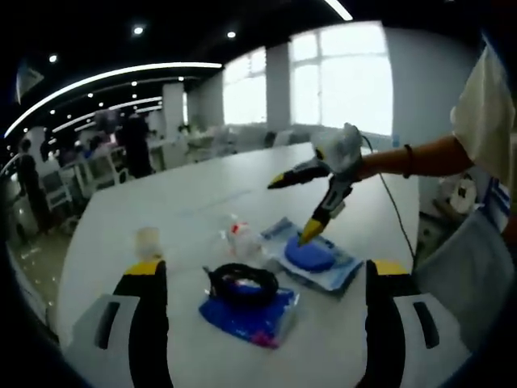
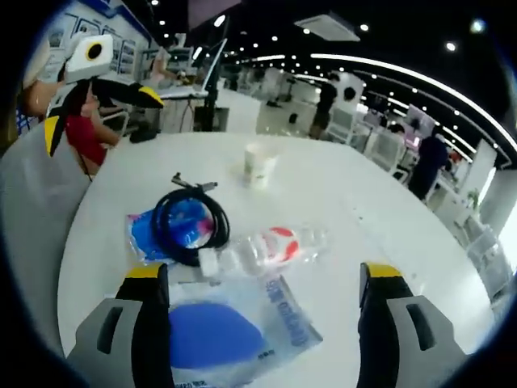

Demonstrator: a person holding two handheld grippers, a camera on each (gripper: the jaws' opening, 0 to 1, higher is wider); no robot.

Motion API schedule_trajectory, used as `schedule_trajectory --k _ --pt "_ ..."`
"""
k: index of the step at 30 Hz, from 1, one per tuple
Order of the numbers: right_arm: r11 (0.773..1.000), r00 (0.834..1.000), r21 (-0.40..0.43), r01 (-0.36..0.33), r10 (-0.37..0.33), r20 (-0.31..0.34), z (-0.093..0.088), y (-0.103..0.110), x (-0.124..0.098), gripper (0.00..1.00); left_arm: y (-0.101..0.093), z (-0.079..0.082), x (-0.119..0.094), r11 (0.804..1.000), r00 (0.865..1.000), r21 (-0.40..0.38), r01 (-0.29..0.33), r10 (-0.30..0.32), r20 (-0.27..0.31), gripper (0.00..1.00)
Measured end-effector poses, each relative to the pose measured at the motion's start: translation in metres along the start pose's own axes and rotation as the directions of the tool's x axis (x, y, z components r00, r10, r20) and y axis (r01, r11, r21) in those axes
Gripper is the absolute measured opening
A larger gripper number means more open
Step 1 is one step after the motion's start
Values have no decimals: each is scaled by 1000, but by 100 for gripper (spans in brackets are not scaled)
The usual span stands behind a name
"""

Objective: Arrange the tabletop items into an orderly group along one side of the table until the central work area is clear of visible clutter.

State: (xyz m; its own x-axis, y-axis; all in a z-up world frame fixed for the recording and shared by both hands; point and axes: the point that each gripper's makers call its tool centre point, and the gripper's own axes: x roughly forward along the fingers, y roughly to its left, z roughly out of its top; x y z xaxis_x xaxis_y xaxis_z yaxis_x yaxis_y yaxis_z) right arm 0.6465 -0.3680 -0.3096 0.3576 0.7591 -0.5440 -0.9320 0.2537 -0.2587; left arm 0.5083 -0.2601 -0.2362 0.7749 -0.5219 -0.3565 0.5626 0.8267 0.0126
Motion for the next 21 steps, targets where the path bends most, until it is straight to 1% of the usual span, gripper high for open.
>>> schedule_trajectory --k 2,5,7,8,10,11,13,14,16,19,20,21 --pt "1000 1000 -7 -11 11 -2 1 0 5 97 2 -2 -1 1000 1000 -11 0 0 -3 99" --pt "1000 1000 -11 -8 8 -11 1 -2 11 96 2 -3 -1 1000 1000 -23 1 0 3 99" --pt "1000 1000 16 -3 3 -2 3 -4 12 95 2 -5 -1 999 1000 -33 0 0 -1 99" --pt "999 1000 44 -5 5 4 5 -3 13 95 2 -6 0 999 1000 -36 -1 1 -5 99" --pt "998 1000 65 4 -5 6 7 -5 15 95 3 -7 0 999 1000 -37 -5 5 -6 99" --pt "995 1000 99 20 -20 -9 6 -6 18 94 3 -7 -1 999 1000 -39 -9 8 -4 99" --pt "992 1000 124 31 -31 -7 8 -6 22 91 4 -7 -2 999 1000 -43 -13 13 1 99" --pt "988 999 149 48 -46 -21 7 -6 24 90 5 -7 -2 999 1000 -49 -15 15 1 99" --pt "985 999 162 54 -52 -16 9 -5 28 90 6 -8 -3 998 1000 -56 -18 19 1 99" --pt "976 998 209 59 -57 -12 12 1 34 89 9 -9 -6 997 1000 -69 -25 25 6 99" --pt "975 998 213 59 -58 -12 13 1 35 89 9 -9 -6 997 1000 -71 -25 25 6 99" --pt "969 998 238 64 -63 -9 14 3 38 88 10 -9 -7 997 1000 -74 -28 28 6 99"
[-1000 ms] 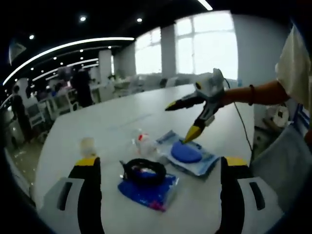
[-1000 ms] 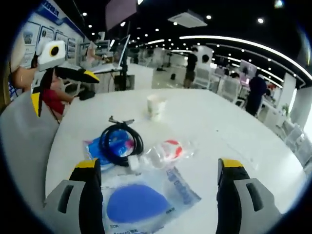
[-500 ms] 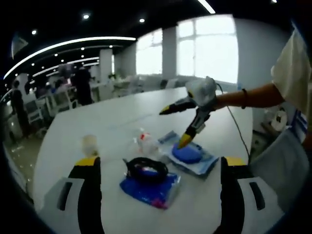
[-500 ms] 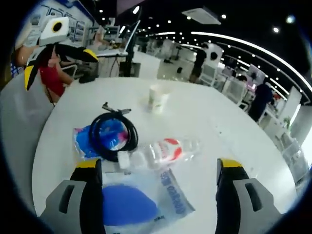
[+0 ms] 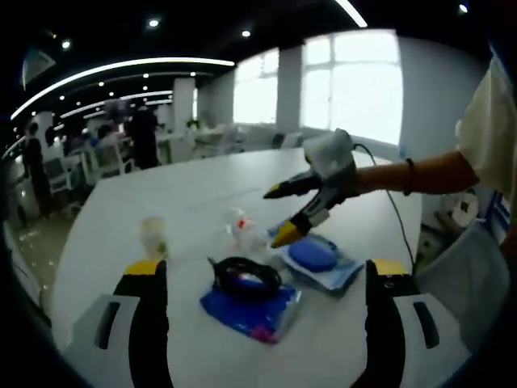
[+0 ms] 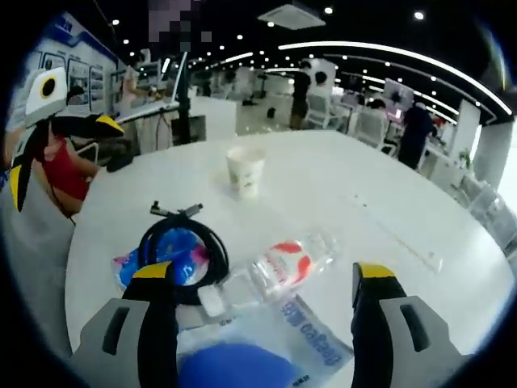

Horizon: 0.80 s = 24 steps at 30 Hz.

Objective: Arrange the tabletop items into an orderly group along one side of the table until the central work area is clear of visible clutter.

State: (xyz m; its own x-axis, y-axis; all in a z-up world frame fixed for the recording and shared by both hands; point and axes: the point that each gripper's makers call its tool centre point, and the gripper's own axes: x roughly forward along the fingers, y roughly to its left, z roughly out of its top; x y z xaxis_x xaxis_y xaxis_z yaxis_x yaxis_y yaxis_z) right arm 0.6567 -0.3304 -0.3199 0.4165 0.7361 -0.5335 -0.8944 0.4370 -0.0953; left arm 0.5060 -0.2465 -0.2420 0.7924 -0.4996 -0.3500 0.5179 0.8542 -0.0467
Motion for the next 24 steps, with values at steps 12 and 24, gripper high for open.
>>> schedule_trajectory --k 12,24 --pt "957 990 254 138 -143 1 -5 -11 14 79 5 0 -3 1000 1000 -25 -18 19 5 99" --pt "871 953 389 301 -289 -90 -17 -11 23 61 7 -2 -6 999 999 -42 -32 33 8 98"
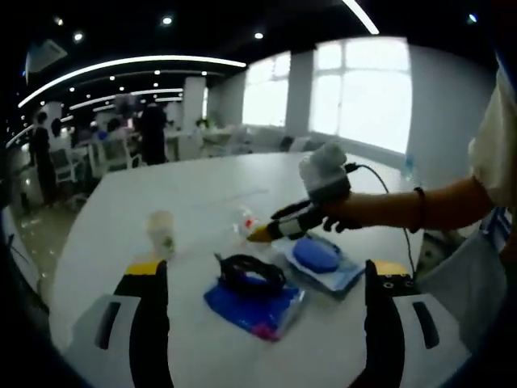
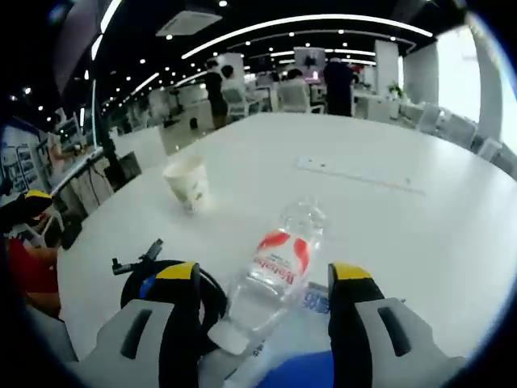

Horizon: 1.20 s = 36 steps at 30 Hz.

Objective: Arrange the tabletop items into an orderly group along one side of the table until the central work area is clear of visible clutter.

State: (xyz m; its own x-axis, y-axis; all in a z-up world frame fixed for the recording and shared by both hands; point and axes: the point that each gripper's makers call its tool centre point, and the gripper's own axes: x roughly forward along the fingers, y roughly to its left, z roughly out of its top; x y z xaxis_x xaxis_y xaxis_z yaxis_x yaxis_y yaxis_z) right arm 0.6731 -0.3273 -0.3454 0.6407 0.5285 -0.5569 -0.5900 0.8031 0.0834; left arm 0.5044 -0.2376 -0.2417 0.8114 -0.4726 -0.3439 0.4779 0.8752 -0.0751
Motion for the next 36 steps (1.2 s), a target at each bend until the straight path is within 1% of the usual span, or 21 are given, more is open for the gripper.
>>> schedule_trajectory --k 2,3,4,6,9,13,16,20,23,24,25,27,29,31,32,33,34,35,36 --pt "999 999 8 38 -38 2 0 0 2 58 1 0 -1 1000 1000 2 -1 1 -2 98" --pt "999 999 5 51 -51 1 0 -1 3 55 1 0 -2 1000 1000 0 0 0 -2 98" --pt "995 996 28 91 -91 -13 -1 -4 2 52 1 1 -2 1000 1000 -1 0 0 2 98" --pt "993 995 54 101 -100 -11 -2 -4 5 51 0 1 -3 1000 1000 -3 -1 1 3 97" --pt "990 992 68 123 -120 -48 -8 -3 6 49 0 -1 -3 1000 1000 -15 2 -2 4 96" --pt "980 986 124 156 -147 -82 -15 -5 8 46 1 -1 -4 1000 1000 -16 3 -3 9 96" --pt "970 980 161 185 -170 -100 -19 -5 11 44 2 -1 -5 1000 1000 -15 3 -3 8 96" --pt "956 971 184 227 -208 -115 -22 -4 14 44 4 -1 -4 1000 1000 -4 5 -5 2 95" --pt "937 961 226 265 -238 -140 -28 -5 16 45 4 -1 -4 1000 1000 2 8 -8 0 95" --pt "939 961 220 265 -237 -145 -29 -5 18 43 4 -2 -5 1000 1000 4 9 -9 -3 95" --pt "935 958 225 273 -244 -149 -31 -6 18 41 4 -2 -5 1000 1000 4 10 -10 -5 95" --pt "932 959 240 272 -242 -148 -31 -5 19 41 5 -2 -5 1000 1000 5 10 -10 -5 95" --pt "927 955 240 289 -262 -139 -29 -5 20 42 5 -4 -5 1000 1000 4 12 -12 -10 95" --pt "921 953 249 299 -277 -118 -26 -5 22 45 5 -5 -5 1000 1000 3 13 -13 -16 94" --pt "921 951 240 306 -287 -112 -25 -4 24 49 5 -6 -5 1000 1000 3 14 -14 -19 94" --pt "921 949 230 314 -295 -112 -25 -5 26 49 5 -7 -5 1000 1000 2 13 -13 -22 94" --pt "920 946 222 322 -304 -113 -27 -5 27 48 6 -7 -5 1000 1000 2 13 -13 -23 94" --pt "918 944 222 329 -311 -113 -27 -6 28 44 6 -8 -5 1000 1000 1 12 -12 -24 94" --pt "912 937 220 346 -327 -119 -29 -10 27 42 8 -7 -5 1000 1000 0 11 -11 -24 94"
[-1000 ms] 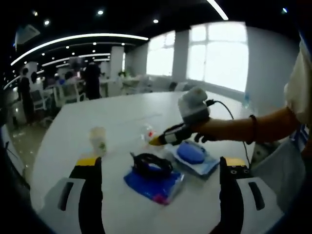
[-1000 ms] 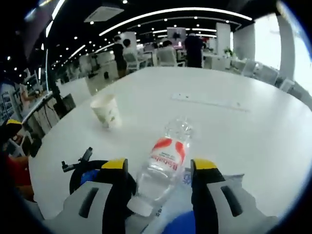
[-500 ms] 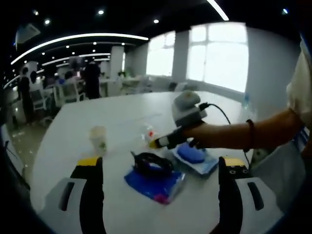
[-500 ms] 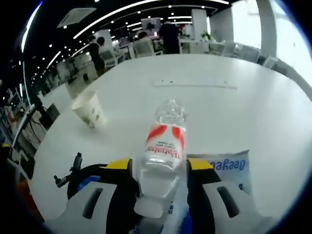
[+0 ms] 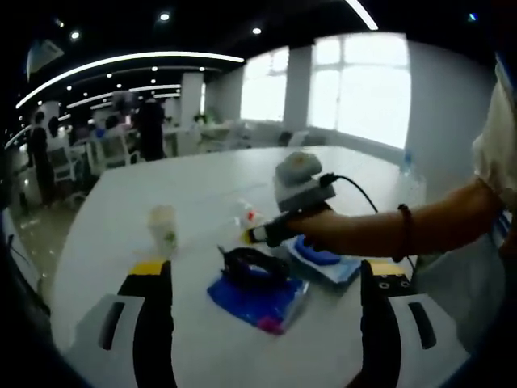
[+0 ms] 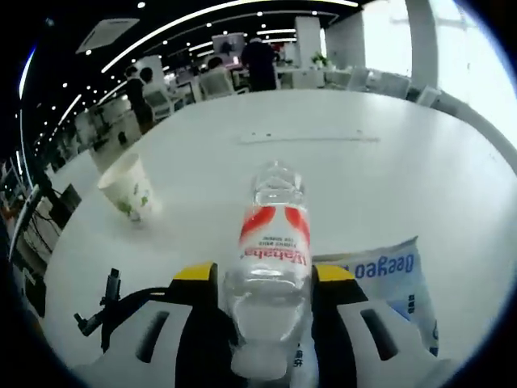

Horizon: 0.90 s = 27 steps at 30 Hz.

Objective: Arrange the tabletop items into an orderly group along one side of the table until the central work area is clear of visible clutter.

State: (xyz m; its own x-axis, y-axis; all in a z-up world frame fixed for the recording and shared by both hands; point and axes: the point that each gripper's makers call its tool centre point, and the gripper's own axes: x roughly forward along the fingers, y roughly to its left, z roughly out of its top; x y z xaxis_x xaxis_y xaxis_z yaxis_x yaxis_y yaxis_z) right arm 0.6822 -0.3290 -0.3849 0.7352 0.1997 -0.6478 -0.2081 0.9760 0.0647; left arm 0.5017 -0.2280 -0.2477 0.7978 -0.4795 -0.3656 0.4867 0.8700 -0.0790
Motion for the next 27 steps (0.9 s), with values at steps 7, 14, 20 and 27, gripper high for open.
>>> schedule_trajectory --k 7,14,20,27 --pt "1000 1000 24 1 -1 9 0 0 0 42 1 -2 3 999 1000 32 9 -8 -14 93" --pt "998 998 27 -50 49 27 4 6 3 39 2 4 9 999 1000 34 22 -22 -2 92" --pt "997 997 29 -66 64 50 12 8 0 38 5 0 11 999 1000 30 23 -23 -13 91" --pt "971 984 168 -172 161 78 29 14 -4 38 6 -1 11 1000 1000 -1 24 -24 -5 91"
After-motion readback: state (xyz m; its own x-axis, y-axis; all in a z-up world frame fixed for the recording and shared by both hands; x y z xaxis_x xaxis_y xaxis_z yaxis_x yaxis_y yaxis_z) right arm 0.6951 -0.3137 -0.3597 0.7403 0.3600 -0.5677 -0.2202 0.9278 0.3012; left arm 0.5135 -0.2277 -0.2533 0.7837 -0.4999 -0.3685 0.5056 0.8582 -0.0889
